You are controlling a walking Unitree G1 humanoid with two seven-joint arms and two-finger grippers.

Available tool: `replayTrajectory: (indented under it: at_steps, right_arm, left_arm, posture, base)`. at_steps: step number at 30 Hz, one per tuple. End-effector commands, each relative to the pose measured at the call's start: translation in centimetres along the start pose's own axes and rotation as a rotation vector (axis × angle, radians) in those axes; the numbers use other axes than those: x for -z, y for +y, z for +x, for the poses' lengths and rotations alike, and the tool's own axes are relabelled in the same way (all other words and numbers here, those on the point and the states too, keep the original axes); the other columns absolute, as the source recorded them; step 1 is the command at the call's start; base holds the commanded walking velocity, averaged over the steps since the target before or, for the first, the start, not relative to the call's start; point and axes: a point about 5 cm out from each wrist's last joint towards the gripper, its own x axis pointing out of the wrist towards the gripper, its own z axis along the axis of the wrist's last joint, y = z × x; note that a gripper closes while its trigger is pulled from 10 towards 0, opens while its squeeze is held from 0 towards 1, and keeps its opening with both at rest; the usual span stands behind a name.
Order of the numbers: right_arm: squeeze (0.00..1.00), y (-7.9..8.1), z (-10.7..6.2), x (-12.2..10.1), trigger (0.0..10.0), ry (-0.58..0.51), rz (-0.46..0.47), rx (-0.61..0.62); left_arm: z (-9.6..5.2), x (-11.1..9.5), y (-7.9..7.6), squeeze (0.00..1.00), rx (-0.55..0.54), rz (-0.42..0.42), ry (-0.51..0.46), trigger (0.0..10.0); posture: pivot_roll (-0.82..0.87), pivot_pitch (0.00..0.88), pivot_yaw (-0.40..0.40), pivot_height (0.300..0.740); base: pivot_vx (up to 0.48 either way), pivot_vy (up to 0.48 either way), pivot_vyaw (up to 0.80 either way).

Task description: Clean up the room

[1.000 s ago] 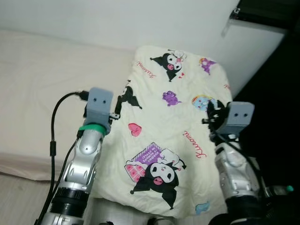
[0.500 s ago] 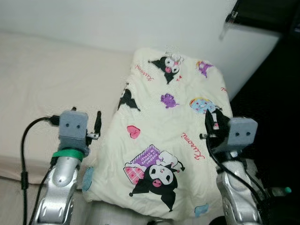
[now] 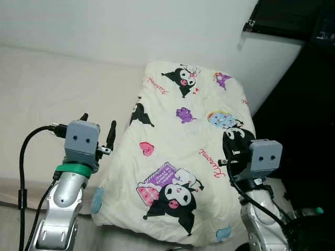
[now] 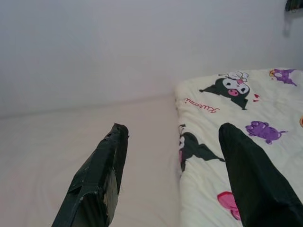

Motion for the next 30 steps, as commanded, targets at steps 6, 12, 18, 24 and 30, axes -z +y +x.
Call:
replayTrajectory:
  at_steps: [6,12,18,24,30]
  right_arm:
    - [0.00,-0.20,-0.64,0.28,10.0,0.047,-0.002,0.026]
    - [0.00,0.03,-0.74,0.46,10.0,0.059,-0.002,0.026]
    - [0.00,0.10,-0.84,0.44,10.0,0.073,-0.004,0.025]
    - [0.00,0.13,-0.86,0.45,10.0,0.078,-0.004,0.024]
    - [0.00,0.27,-0.83,0.46,10.0,0.082,-0.002,0.024]
  left_arm:
    - [-0.34,0.07,-0.29,0.00,0.012,-0.013,0.029,10.0]
    - [-0.31,0.19,-0.32,0.00,0.011,-0.012,0.034,10.0]
    - [-0.45,0.21,-0.50,0.00,0.011,-0.016,0.046,10.0]
    - [-0.48,0.23,-0.54,0.00,0.011,-0.017,0.050,10.0]
    - [-0.45,0.27,-0.53,0.00,0.008,-0.016,0.053,10.0]
  posture:
    - [-0.14,0.000,-0.028,0.740]
    - [-0.14,0.005,-0.027,0.740]
    - [-0.14,0.013,-0.029,0.740]
    - [-0.14,0.016,-0.031,0.740]
    - [-0.13,0.017,-0.032,0.740]
  base:
    - [0.000,0.000,0.00]
    - [0.000,0.000,0.00]
    - [0.000,0.000,0.00]
    - [0.000,0.000,0.00]
    - [0.000,0.000,0.00]
